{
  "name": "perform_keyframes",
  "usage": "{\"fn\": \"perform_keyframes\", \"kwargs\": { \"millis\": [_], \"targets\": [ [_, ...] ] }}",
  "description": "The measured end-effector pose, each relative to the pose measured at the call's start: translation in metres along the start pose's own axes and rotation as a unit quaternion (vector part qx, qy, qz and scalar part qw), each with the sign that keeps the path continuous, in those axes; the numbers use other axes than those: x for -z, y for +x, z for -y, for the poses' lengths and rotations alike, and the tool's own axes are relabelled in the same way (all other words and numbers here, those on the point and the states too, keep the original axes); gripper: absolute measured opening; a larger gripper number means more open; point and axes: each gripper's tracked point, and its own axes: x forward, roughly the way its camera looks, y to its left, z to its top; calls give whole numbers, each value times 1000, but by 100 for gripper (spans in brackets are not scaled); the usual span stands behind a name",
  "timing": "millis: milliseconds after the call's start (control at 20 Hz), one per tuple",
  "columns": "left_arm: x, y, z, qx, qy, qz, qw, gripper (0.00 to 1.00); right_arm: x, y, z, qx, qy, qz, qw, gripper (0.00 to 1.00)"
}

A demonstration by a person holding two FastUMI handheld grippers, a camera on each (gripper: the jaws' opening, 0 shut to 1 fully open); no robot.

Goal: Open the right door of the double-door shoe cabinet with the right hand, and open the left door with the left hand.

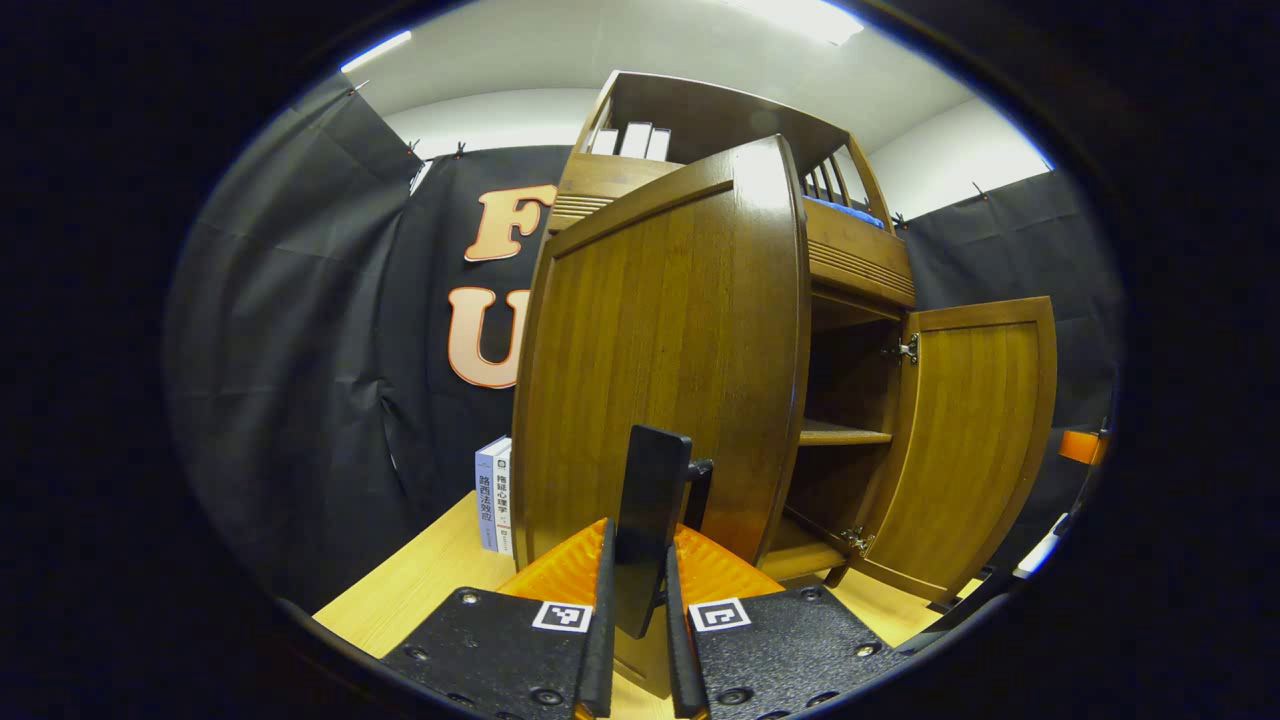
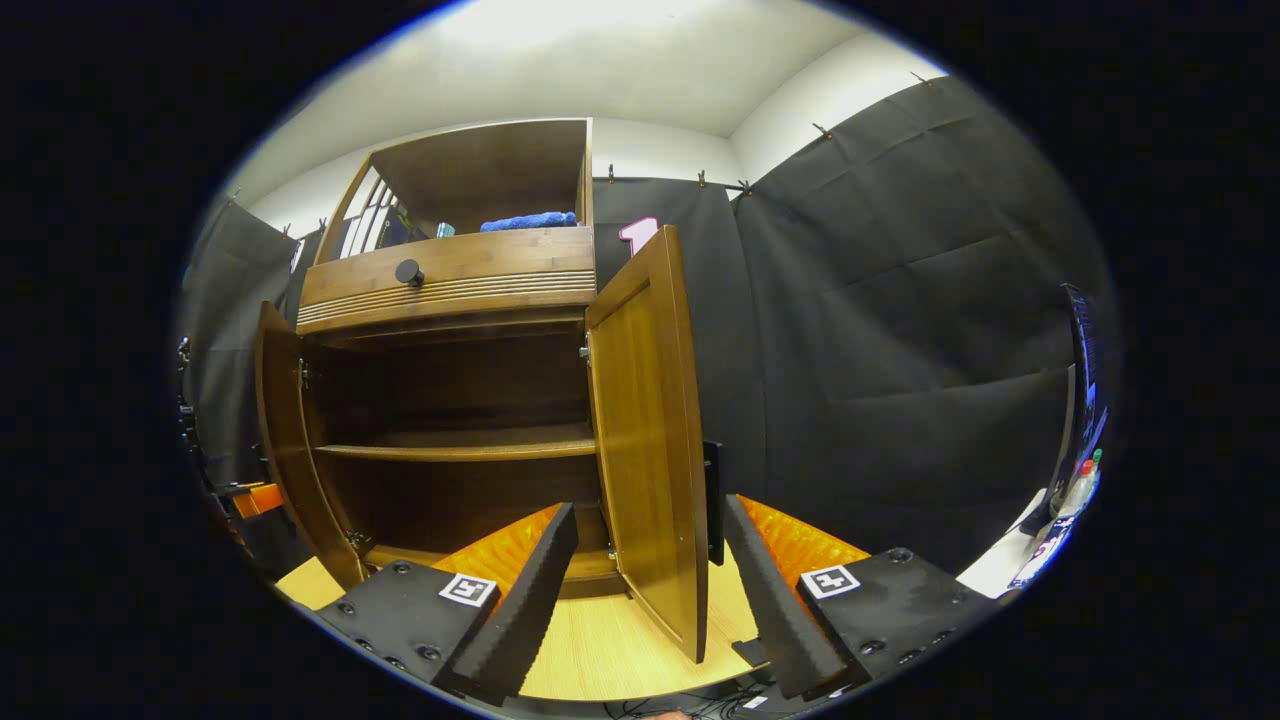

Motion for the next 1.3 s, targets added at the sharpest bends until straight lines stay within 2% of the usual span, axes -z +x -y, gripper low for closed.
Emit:
{"fn": "perform_keyframes", "kwargs": {
  "millis": [150,200,350,450,600,650,700,850,900,950,1000,1150,1200,1250,1300],
  "targets": [
    [-5,-11,-22,-21,1,10,1000,22,1,-2,-5,0,-3,1,1000,95],
    [-7,-15,-31,-29,-2,14,999,19,1,-2,-9,-3,-4,2,1000,95],
    [-14,-22,-52,-43,-18,20,999,18,1,-2,-19,-10,-8,3,1000,95],
    [-18,-24,-67,-44,-21,27,998,22,3,-3,-25,-16,-9,3,1000,95],
    [-19,-28,-89,-45,-25,26,998,6,2,-3,-32,-27,-6,1,1000,95],
    [-22,-29,-94,-44,-30,28,998,22,1,-3,-33,-29,-8,3,1000,95],
    [-23,-30,-100,-40,-30,30,998,14,-1,-3,-36,-29,-10,6,1000,95],
    [-25,-28,-105,-6,-43,32,999,14,-2,-4,-37,-29,-12,6,999,95],
    [-24,-28,-107,3,-51,33,998,7,-2,-5,-37,-29,-12,6,999,95],
    [-24,-27,-110,12,-54,33,998,8,-1,-7,-35,-27,-13,5,1000,95],
    [-24,-26,-111,22,-51,34,998,19,-1,-7,-34,-26,-13,4,1000,95],
    [-25,-26,-121,39,-32,36,998,17,2,-9,-33,-26,-12,0,1000,95],
    [-24,-27,-126,37,-26,35,998,20,2,-10,-34,-26,-12,-2,1000,100],
    [-25,-27,-133,29,-15,35,999,20,2,-10,-34,-27,-13,-2,1000,100],
    [-25,-29,-141,17,1,35,999,22,2,-11,-35,-28,-14,-3,999,95]
  ]
}}
